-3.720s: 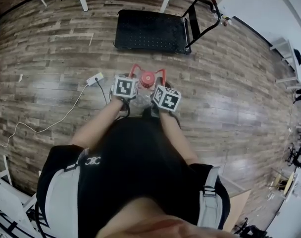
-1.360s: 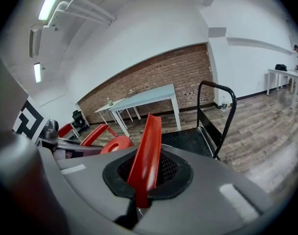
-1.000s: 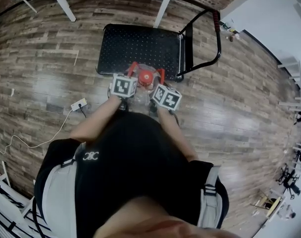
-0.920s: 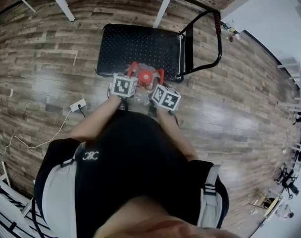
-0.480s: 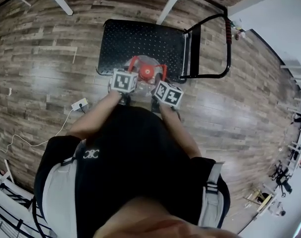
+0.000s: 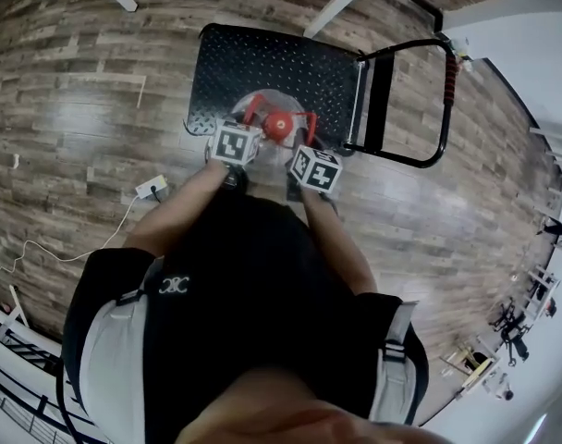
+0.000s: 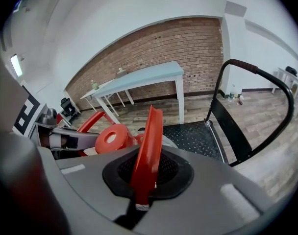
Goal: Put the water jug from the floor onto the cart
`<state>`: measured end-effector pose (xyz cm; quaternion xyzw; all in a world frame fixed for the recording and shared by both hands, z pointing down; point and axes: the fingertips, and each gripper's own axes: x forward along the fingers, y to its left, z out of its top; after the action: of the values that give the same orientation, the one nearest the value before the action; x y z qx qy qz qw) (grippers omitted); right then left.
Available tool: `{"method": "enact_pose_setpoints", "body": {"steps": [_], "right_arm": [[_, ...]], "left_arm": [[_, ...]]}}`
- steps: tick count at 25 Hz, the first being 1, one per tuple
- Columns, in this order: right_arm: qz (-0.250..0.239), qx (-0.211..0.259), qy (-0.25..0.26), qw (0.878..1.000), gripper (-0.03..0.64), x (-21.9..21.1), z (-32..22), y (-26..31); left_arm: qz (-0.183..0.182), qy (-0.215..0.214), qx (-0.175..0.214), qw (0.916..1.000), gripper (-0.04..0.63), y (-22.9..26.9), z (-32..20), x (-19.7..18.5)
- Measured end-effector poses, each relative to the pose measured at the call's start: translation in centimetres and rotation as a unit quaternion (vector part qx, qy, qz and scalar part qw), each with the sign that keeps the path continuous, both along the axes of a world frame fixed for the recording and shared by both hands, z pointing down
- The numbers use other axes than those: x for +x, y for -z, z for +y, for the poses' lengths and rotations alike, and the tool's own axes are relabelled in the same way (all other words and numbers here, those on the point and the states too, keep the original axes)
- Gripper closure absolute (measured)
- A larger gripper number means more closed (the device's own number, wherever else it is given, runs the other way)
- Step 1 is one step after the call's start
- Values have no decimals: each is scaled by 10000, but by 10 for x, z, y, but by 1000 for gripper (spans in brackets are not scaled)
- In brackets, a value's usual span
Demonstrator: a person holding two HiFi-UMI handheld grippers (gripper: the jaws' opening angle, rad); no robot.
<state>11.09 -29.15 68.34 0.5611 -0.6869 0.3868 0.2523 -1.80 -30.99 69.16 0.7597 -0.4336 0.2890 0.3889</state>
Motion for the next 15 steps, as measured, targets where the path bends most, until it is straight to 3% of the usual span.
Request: {"method": "enact_pose_setpoints", "body": {"steps": [6,15], "right_arm": [[240,13,84,9997,595,-18,-32,-25],[512,1,360,9980,597,-44,-66,-61]], "left_arm": [[-113,-49,23,9999,591,-26,-30,-16],[-459,218,240,9984,591,-71,-55,-46]]}}
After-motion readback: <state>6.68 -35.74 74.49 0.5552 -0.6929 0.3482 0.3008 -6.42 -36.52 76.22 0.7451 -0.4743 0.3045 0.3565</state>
